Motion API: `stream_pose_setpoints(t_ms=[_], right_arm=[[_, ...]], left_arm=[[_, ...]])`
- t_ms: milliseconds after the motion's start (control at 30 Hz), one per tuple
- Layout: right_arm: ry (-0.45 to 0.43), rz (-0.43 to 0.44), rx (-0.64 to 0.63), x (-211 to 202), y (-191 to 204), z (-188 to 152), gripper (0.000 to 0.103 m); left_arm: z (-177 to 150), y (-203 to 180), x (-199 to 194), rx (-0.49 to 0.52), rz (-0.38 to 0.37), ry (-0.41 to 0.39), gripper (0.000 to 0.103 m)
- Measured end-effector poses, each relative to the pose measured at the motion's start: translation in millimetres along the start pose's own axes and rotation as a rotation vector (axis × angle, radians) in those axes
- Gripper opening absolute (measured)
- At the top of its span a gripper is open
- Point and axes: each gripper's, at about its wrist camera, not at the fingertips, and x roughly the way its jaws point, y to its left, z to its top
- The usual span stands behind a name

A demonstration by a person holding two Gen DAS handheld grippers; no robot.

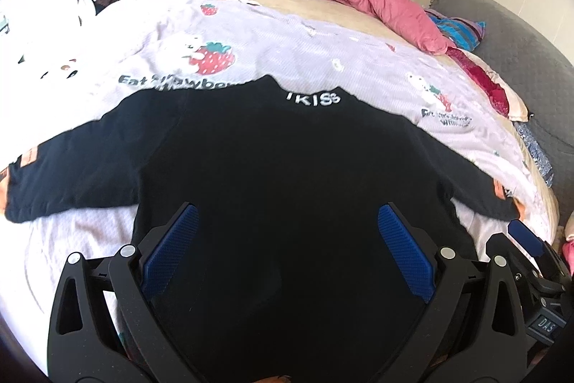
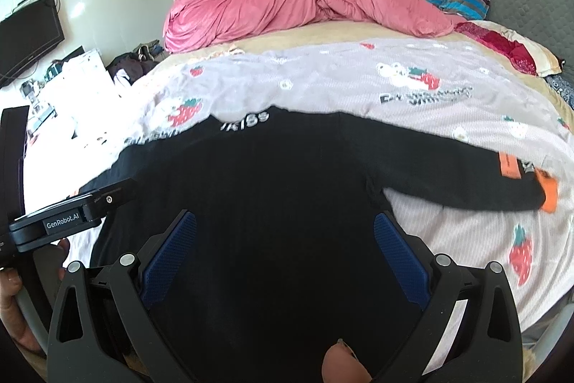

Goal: Fold small clothes
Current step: 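Move the right gripper toward the sleeve with the orange cuff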

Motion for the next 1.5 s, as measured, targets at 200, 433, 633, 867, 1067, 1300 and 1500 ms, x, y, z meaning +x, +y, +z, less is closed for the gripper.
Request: stream_pose_setpoints(t_ms=[200, 433, 633, 867, 1067, 1300, 1500], right_arm=[[-0.027, -0.013, 0.022, 6, -11, 22, 0.099], [-0.060, -0.042, 0.072, 12, -30, 45, 0.099], [-0.058, -0.096, 0.118, 26, -52, 54, 0.099], [-0.060, -0.175, 0.216, 42, -94, 53, 0.099], [-0.049, -0.256, 0.300, 54, -133, 49, 0.099], [-0.030, -0.338, 0.411, 58, -180, 39, 0.099], [-0.028, -0.412, 0.511, 54, -215, 25, 0.099]], left_arm=[[21, -11, 7, 0.013, -0.002, -0.017, 0.094], [44, -26, 17, 0.041, -0.022, -0.019, 0.094], [61, -33, 36, 0.040, -0.055, 0.001, 0.094], [73, -36, 73, 0.035, -0.072, 0.057, 0.094], [74, -39, 99, 0.054, -0.077, 0.072, 0.094], [72, -39, 123, 0.089, -0.061, 0.072, 0.094], [68, -38, 136, 0.105, -0.053, 0.086, 0.094]])
